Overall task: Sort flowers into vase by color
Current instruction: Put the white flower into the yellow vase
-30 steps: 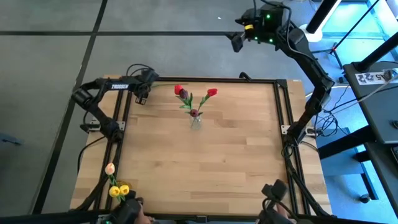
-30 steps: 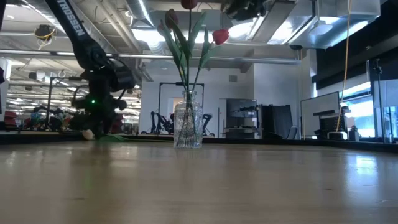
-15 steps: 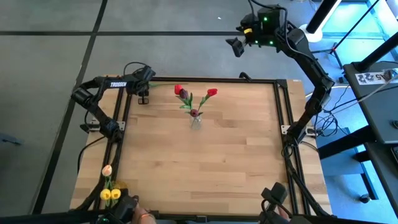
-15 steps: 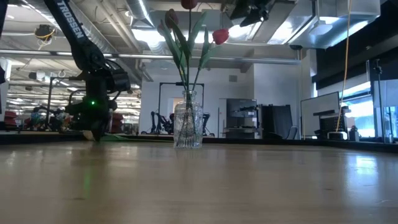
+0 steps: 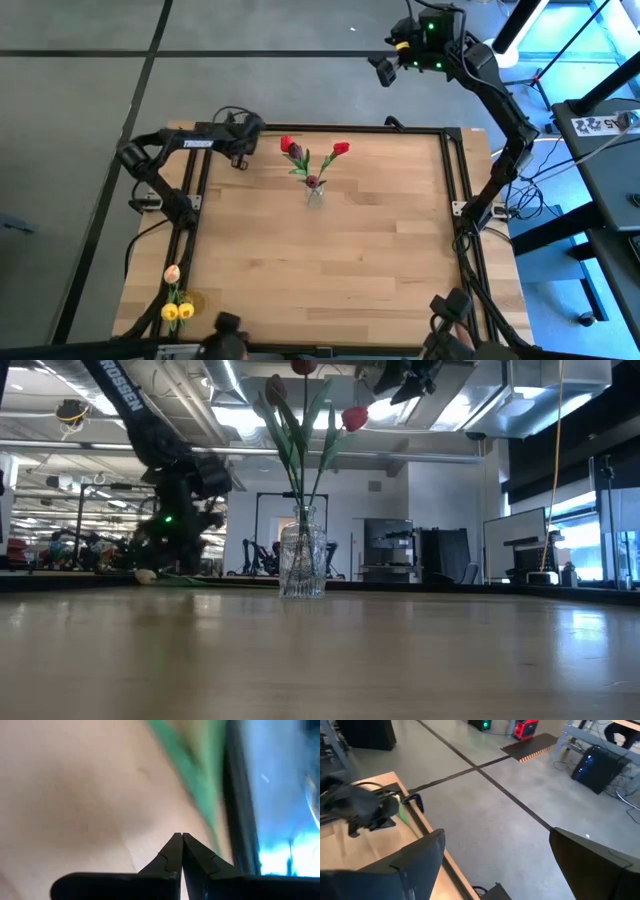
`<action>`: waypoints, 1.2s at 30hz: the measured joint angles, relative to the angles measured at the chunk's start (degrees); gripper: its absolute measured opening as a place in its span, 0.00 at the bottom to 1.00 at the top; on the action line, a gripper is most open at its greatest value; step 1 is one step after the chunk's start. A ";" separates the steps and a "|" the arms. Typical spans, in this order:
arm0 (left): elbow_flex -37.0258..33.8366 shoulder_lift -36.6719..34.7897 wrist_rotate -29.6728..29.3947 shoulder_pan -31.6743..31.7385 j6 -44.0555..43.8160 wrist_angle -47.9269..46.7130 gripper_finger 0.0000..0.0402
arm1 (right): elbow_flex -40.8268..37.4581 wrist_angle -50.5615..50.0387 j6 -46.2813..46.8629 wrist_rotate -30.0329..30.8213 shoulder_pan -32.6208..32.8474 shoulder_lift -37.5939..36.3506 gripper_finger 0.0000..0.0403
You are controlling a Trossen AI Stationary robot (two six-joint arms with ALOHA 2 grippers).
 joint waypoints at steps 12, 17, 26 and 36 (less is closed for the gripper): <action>9.63 3.43 -11.29 -5.19 33.13 1.48 0.00 | 0.04 -1.28 0.04 -3.55 -2.19 -0.86 0.88; 14.67 9.82 -10.47 -2.04 34.13 -3.74 0.00 | 0.04 -1.70 0.74 -3.98 -1.59 -0.86 0.88; 17.16 17.86 -3.01 1.61 36.40 -3.32 0.00 | 0.08 -6.40 1.68 -3.59 -0.94 -1.91 0.88; 17.08 16.00 0.95 -2.39 30.17 -10.18 0.00 | 0.04 -9.58 1.67 -3.97 -0.89 -1.80 0.88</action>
